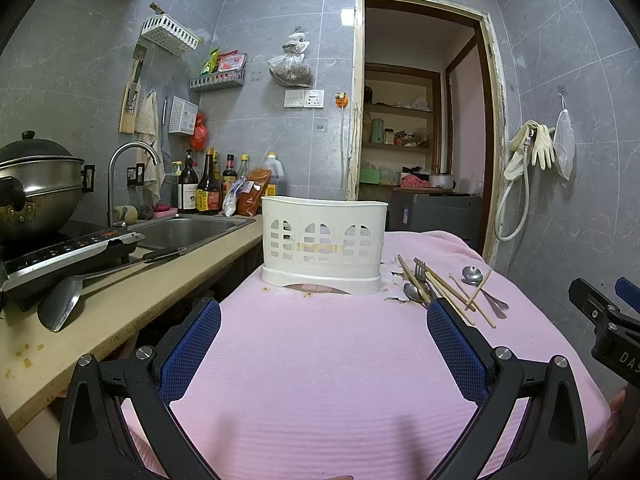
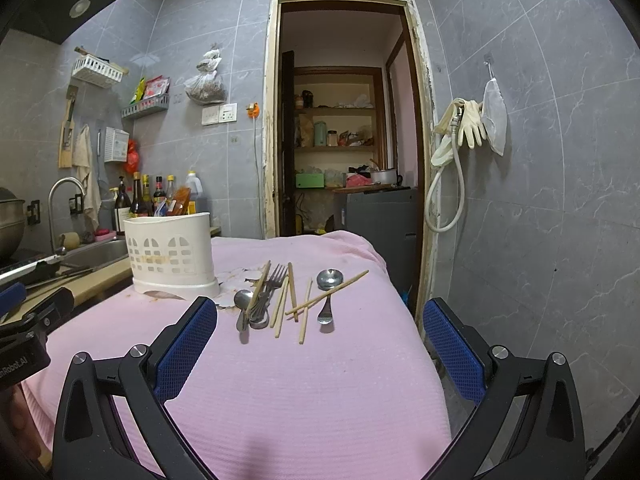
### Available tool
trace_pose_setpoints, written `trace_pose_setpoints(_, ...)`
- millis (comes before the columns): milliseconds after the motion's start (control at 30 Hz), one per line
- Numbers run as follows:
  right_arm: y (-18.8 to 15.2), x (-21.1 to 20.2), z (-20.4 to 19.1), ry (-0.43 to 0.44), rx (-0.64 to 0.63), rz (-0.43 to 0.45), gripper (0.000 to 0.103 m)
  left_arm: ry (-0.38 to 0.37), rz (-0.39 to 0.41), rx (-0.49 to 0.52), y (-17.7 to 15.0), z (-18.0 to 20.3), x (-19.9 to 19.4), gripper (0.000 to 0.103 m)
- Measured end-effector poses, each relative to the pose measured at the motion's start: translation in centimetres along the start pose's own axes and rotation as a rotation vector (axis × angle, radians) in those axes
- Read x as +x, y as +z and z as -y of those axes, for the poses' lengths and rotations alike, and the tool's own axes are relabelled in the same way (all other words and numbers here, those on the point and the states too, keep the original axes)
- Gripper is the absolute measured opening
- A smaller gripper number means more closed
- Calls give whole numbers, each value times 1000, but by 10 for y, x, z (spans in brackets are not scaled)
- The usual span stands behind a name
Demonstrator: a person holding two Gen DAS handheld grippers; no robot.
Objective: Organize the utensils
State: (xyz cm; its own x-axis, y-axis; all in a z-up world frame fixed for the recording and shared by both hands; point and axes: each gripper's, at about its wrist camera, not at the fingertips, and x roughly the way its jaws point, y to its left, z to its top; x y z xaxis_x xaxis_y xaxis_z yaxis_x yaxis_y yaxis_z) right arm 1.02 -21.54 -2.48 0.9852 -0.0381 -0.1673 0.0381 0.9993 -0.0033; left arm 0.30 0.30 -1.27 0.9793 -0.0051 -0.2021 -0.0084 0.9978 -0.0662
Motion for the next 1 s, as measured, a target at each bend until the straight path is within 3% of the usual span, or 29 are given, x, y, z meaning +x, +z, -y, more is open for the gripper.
trace_pose_setpoints(500, -4, 2, -5, -4, -12, 2, 103, -9, 1, 15, 0, 1, 9, 101)
trace_pose_setpoints(667, -1, 7, -2, -5, -23, 8, 103, -59, 0, 1, 14, 0, 24, 101)
trace_pose_setpoints(833, 14, 25, 12, 11, -43, -6, 103, -147, -67, 5, 33, 5, 53, 101)
trace_pose_setpoints(1000, 28, 49, 23, 66, -67, -55, 103, -234, -193, -1, 47, 12, 93, 101)
